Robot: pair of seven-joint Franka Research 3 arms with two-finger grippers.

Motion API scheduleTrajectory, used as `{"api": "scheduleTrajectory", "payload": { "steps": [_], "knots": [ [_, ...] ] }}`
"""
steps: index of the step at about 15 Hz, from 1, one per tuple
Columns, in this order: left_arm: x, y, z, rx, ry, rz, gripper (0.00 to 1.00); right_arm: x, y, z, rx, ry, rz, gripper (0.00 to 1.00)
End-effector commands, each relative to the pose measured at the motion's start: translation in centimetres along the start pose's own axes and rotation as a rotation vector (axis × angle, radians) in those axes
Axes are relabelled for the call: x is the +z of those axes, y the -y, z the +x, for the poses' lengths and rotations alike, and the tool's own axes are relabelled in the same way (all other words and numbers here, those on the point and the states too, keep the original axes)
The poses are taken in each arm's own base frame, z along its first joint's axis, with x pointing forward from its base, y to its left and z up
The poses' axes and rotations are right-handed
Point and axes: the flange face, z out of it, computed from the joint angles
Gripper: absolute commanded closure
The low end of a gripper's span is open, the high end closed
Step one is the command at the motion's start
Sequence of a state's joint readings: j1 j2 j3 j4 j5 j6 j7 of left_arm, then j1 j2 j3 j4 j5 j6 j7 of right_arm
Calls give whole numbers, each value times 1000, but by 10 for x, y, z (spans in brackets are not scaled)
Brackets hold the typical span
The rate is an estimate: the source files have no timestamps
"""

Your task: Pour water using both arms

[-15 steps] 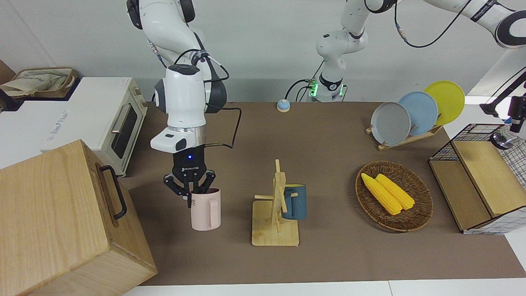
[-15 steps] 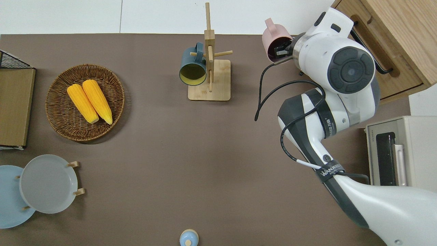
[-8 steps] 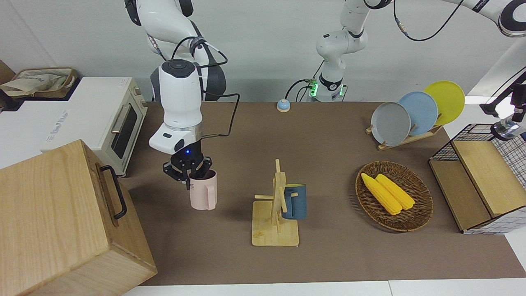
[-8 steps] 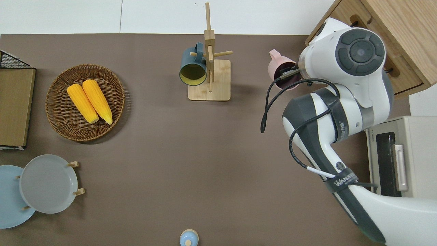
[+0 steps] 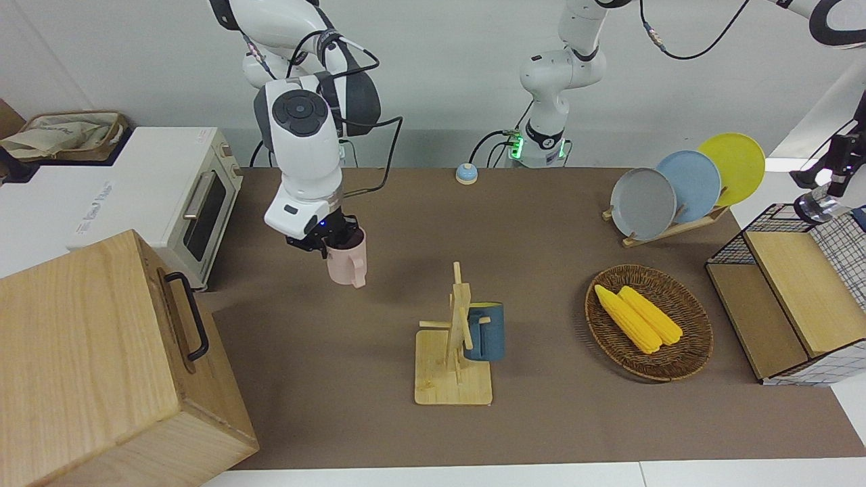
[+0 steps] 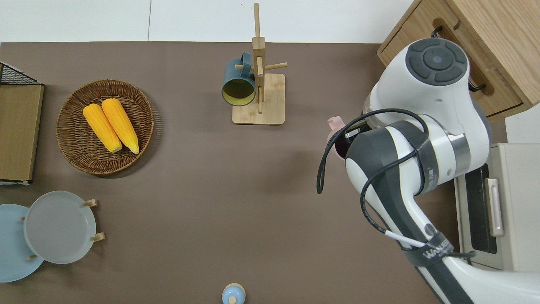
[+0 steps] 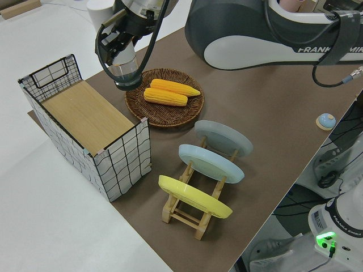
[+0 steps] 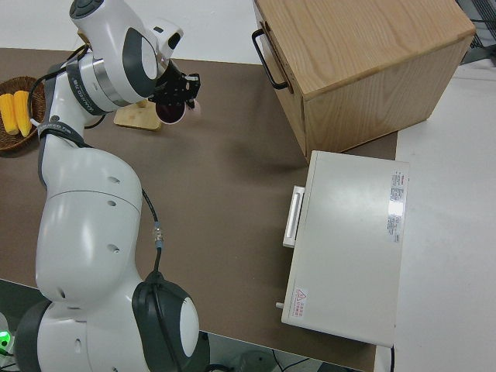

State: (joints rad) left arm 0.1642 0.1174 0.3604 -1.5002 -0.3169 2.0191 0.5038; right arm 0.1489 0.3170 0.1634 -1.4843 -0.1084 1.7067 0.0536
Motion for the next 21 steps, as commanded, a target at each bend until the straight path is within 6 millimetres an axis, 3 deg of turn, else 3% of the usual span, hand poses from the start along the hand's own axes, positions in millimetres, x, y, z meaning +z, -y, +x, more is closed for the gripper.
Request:
{"api": "scheduleTrajectory", "payload": {
  "steps": [1,10,15,21],
  "knots": [
    [-5,-36,-15,-23,1,19,967,5,49,-25,99,47,56,1000],
    [7,-136,-54,-99,-23,45,967,38,175,-17,243,61,147,1000],
    [16,-188,-79,-94,-15,45,967,59,215,5,359,46,206,1000],
    [17,-234,-113,-75,13,25,967,86,256,23,437,29,252,1000]
  ]
}}
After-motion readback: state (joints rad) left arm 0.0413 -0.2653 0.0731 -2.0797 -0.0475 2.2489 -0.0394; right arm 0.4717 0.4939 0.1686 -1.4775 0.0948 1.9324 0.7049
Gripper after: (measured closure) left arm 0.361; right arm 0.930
